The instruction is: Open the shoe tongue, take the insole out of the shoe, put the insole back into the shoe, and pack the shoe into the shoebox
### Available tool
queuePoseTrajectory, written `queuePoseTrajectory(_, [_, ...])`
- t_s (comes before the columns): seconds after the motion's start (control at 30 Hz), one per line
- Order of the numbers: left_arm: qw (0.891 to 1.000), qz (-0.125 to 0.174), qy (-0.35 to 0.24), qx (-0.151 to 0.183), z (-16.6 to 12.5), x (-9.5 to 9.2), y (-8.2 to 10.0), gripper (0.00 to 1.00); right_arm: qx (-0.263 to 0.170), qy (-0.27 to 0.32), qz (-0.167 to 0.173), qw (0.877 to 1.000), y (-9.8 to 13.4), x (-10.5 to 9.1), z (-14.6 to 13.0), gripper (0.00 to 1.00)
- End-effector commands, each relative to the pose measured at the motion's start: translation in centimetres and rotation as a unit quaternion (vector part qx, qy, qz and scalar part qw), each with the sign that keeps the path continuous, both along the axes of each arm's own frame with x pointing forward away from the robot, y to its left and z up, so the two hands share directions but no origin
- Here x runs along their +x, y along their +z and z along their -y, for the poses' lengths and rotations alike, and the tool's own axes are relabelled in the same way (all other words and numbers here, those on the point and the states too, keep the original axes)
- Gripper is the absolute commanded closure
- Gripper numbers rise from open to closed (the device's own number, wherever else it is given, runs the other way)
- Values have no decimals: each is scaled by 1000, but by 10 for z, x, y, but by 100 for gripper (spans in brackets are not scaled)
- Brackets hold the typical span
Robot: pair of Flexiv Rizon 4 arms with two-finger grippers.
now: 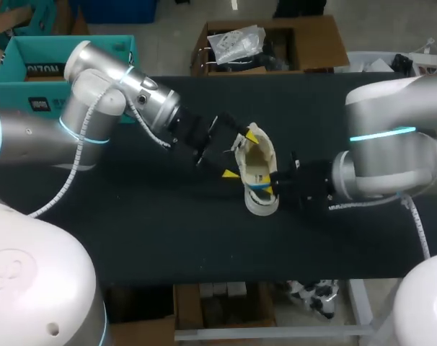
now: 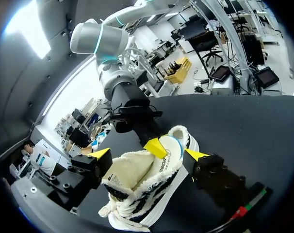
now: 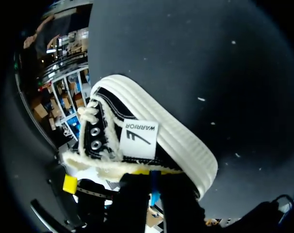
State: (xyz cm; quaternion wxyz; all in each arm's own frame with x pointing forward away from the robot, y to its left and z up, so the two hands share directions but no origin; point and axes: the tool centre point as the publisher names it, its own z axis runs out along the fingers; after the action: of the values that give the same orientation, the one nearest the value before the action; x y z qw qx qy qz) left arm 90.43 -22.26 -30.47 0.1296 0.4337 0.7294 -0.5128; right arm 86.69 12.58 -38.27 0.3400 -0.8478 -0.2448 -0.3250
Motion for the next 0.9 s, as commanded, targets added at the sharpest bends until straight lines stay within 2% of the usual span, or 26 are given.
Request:
queuePoseTrajectory(0.03, [1000, 9, 18, 2, -13, -12, 13, 0, -31, -2, -20, 999, -1, -6, -2, 100])
queuePoseTrajectory(0.07, [1000, 9, 22, 4, -15, -12, 14, 0, -34, -6, -17, 999, 3, -10, 0, 100])
queuePoseTrajectory(0.1, [1000, 9, 25, 5, -17, -12, 15, 0, -35, -9, -12, 999, 7, -13, 2, 92])
queuePoseTrajectory(0.13, [1000, 11, 27, 5, -18, -12, 15, 0, -39, -14, -8, 999, 12, -15, 4, 79])
queuePoseTrajectory(0.17, [1000, 10, 30, 4, -20, -12, 16, 0, -44, -16, -4, 999, 17, -18, 5, 73])
queuePoseTrajectory(0.23, [999, 8, 35, 5, -22, -12, 16, 0, -51, -19, 3, 998, 26, -25, 7, 68])
queuePoseTrajectory(0.4, [999, 1, 45, 11, -25, -11, 17, 0, -59, -18, 11, 998, 40, -37, 7, 65])
queuePoseTrajectory(0.57, [998, -16, 64, 14, -34, -9, 22, 0, -51, -9, 21, 998, 51, -45, 2, 70])
queuePoseTrajectory(0.6, [997, -22, 70, 19, -36, -7, 23, 0, -45, -7, 24, 999, 53, -45, 1, 75])
queuePoseTrajectory(0.67, [996, -30, 79, 29, -40, -6, 26, 0, -37, -3, 29, 999, 56, -44, -4, 100])
queuePoseTrajectory(0.8, [992, -62, 101, 42, -51, -2, 32, 0, -36, 11, 30, 999, 49, -33, -19, 100])
queuePoseTrajectory(0.9, [987, -88, 116, 67, -59, 0, 35, 0, -35, 20, 22, 999, 37, -25, -26, 100])
